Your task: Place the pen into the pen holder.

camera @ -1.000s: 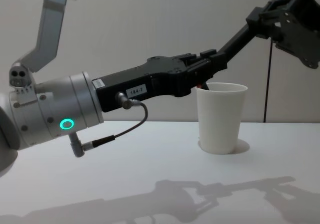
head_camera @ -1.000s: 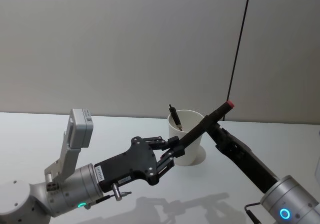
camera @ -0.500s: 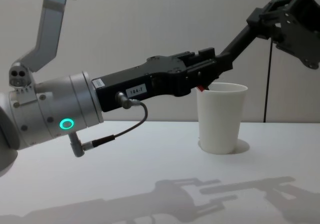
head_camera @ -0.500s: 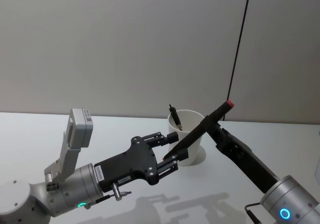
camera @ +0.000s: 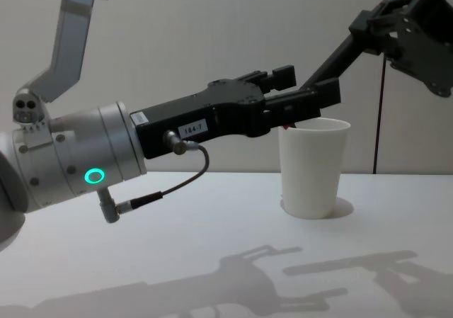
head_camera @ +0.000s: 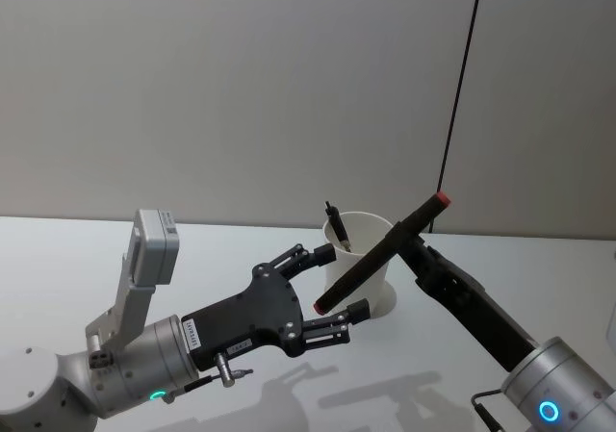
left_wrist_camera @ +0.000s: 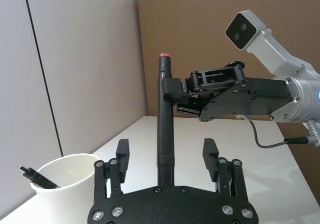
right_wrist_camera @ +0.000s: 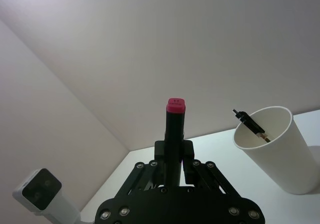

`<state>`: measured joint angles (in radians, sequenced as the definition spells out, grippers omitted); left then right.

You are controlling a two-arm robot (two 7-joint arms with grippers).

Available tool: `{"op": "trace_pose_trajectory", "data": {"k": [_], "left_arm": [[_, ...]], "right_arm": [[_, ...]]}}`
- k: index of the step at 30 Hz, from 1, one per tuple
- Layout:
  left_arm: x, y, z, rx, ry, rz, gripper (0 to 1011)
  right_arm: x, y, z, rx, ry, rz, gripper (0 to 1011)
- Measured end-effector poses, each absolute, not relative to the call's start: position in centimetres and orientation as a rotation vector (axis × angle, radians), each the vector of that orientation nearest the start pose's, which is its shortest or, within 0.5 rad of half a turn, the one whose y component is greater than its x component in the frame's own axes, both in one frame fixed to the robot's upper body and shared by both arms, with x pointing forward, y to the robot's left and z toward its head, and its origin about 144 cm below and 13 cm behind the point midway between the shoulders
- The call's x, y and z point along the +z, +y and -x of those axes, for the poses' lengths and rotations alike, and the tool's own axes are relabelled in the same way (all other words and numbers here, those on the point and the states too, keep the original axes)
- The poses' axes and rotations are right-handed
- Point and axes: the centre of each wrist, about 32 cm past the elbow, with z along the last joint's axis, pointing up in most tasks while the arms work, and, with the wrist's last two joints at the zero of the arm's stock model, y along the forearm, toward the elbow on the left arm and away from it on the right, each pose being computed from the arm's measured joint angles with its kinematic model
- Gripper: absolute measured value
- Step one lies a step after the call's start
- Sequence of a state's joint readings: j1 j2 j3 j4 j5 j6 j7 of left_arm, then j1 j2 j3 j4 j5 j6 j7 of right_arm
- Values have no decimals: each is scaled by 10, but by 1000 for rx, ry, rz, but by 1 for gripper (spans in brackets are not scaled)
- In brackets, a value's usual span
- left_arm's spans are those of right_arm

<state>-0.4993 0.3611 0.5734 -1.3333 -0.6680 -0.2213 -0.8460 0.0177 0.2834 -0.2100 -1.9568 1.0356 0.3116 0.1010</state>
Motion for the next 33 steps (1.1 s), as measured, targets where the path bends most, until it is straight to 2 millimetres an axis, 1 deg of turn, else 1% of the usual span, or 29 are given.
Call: {"op": "trace_pose_trajectory", "data": {"k": [1, 3, 5, 12, 21, 23, 26, 33], "left_arm": [[1211, 199, -561, 311, -150, 241, 940], [1211, 199, -561, 311, -150, 241, 982], [1211, 199, -561, 311, -150, 241, 1002], [1211, 199, -562, 311, -150, 241, 1002], [1211, 199, -561, 311, -150, 241, 1002], [1211, 199, -562, 311, -150, 241, 1002], [1211, 199, -561, 311, -150, 241, 1002], [1211, 199, -562, 311, -149, 241, 1002]], "right_arm": [[1255, -213, -436, -876, 550, -468, 207], [1255, -214, -437, -876, 541, -467, 207], [1255, -214, -438, -877, 530, -465, 207], [1258, -218, -448, -885, 458, -457, 207], [1265, -226, -471, -919, 317, -450, 207], [1266, -226, -472, -922, 307, -449, 207], [1269, -228, -481, -936, 252, -441, 207], [1273, -230, -494, -963, 173, -418, 207]]}}
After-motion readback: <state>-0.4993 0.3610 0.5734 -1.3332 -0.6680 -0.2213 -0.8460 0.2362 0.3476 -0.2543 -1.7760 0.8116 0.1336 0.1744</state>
